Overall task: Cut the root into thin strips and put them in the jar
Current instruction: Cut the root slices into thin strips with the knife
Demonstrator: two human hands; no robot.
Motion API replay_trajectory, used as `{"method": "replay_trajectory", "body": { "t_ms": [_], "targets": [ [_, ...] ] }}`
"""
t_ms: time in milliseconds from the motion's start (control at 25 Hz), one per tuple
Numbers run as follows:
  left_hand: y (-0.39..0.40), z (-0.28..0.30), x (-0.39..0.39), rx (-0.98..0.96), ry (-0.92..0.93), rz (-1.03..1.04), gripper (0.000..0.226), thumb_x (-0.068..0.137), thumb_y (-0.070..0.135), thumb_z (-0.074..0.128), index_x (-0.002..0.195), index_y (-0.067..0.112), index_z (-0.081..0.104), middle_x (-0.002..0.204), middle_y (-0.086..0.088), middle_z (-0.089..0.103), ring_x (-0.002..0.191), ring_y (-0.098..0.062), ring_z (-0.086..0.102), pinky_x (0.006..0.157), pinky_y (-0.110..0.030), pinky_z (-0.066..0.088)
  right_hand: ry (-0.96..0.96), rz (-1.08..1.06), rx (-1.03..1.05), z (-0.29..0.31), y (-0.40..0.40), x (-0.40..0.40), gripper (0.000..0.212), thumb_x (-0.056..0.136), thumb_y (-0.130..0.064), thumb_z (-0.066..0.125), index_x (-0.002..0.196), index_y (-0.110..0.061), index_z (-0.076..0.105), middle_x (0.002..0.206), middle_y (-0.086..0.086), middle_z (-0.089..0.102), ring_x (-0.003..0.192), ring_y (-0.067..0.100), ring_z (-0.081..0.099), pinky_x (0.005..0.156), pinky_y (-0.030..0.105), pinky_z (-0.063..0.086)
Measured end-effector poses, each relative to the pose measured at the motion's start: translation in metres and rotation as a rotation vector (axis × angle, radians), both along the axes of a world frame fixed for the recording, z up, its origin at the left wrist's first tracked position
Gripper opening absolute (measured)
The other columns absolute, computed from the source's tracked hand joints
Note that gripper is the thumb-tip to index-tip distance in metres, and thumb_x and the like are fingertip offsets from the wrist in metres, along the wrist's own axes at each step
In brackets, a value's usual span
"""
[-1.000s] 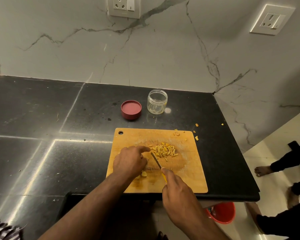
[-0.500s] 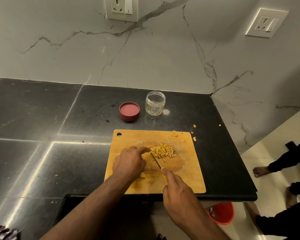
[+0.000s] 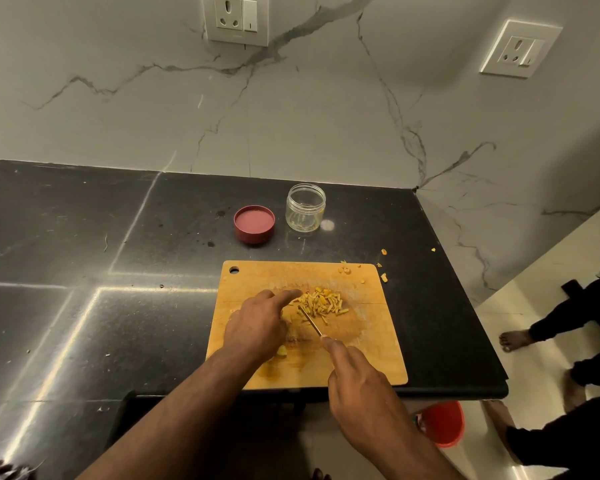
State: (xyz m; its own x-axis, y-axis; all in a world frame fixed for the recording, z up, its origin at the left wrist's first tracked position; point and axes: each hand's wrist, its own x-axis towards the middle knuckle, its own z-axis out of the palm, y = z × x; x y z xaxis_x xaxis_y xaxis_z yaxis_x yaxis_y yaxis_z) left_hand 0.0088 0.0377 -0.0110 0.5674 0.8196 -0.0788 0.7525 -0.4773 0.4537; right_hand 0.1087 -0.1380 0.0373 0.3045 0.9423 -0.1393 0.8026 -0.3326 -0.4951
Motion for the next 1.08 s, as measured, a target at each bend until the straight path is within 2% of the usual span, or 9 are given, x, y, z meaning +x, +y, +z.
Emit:
{"method": "replay_trajectory", "body": {
  "t_ms": [120,280,480,720,920,1080],
  "targets": [
    [0.000,-0.001,0.002,0.004,-0.026,-0.025,0.059,0.097,0.022,0.063,0.142,0.053,0.040,0.128,0.010,0.053,0.112,-0.010,0.056,0.073,-0.027,0.054,-0.035,0.005,0.010,0.002,-0.002,0.002,0.047,0.105,-0.028,0.028,0.150,-0.040,0.020,0.130,-0.010,0.045,0.089,0.010,0.051,0.074,0.024,0.044],
    [0.001,-0.002,0.004,-0.023,-0.008,-0.022,0.056,0.097,0.024,0.062,0.141,0.053,0.043,0.129,0.009,0.051,0.111,-0.011,0.056,0.072,-0.025,0.054,-0.054,-0.017,0.016,0.000,-0.004,0.003,0.048,0.105,-0.028,0.028,0.150,-0.041,0.018,0.126,-0.011,0.044,0.087,0.011,0.053,0.072,0.026,0.045],
    [0.006,-0.003,0.002,-0.057,0.002,0.003,0.062,0.095,0.027,0.064,0.144,0.054,0.038,0.129,0.009,0.052,0.111,-0.013,0.056,0.084,-0.036,0.057,-0.021,-0.059,0.025,-0.003,-0.005,0.004,0.047,0.104,-0.029,0.031,0.148,-0.042,0.020,0.122,-0.013,0.046,0.090,0.009,0.056,0.076,0.028,0.051],
    [0.002,-0.001,0.002,-0.049,-0.046,-0.037,0.069,0.093,0.014,0.064,0.144,0.051,0.036,0.127,0.008,0.049,0.111,-0.012,0.055,0.079,-0.033,0.058,0.001,-0.036,0.028,-0.003,-0.004,0.003,0.047,0.103,-0.030,0.031,0.147,-0.044,0.021,0.124,-0.014,0.046,0.092,0.010,0.056,0.077,0.029,0.050],
    [0.004,0.003,0.005,-0.083,-0.033,-0.087,0.057,0.091,0.010,0.067,0.130,0.049,0.050,0.129,0.008,0.046,0.112,-0.014,0.055,0.080,-0.035,0.059,-0.050,0.009,0.058,-0.001,-0.006,0.004,0.050,0.103,-0.029,0.031,0.148,-0.046,0.018,0.116,-0.015,0.042,0.082,0.013,0.053,0.069,0.027,0.045],
    [0.009,0.001,0.005,-0.126,-0.041,-0.043,0.065,0.091,0.009,0.065,0.139,0.045,0.040,0.136,0.006,0.044,0.116,-0.014,0.056,0.083,-0.035,0.059,-0.046,-0.049,0.067,-0.001,-0.009,0.006,0.050,0.104,-0.029,0.031,0.149,-0.044,0.017,0.116,-0.014,0.041,0.080,0.012,0.054,0.069,0.029,0.047]
  ]
}}
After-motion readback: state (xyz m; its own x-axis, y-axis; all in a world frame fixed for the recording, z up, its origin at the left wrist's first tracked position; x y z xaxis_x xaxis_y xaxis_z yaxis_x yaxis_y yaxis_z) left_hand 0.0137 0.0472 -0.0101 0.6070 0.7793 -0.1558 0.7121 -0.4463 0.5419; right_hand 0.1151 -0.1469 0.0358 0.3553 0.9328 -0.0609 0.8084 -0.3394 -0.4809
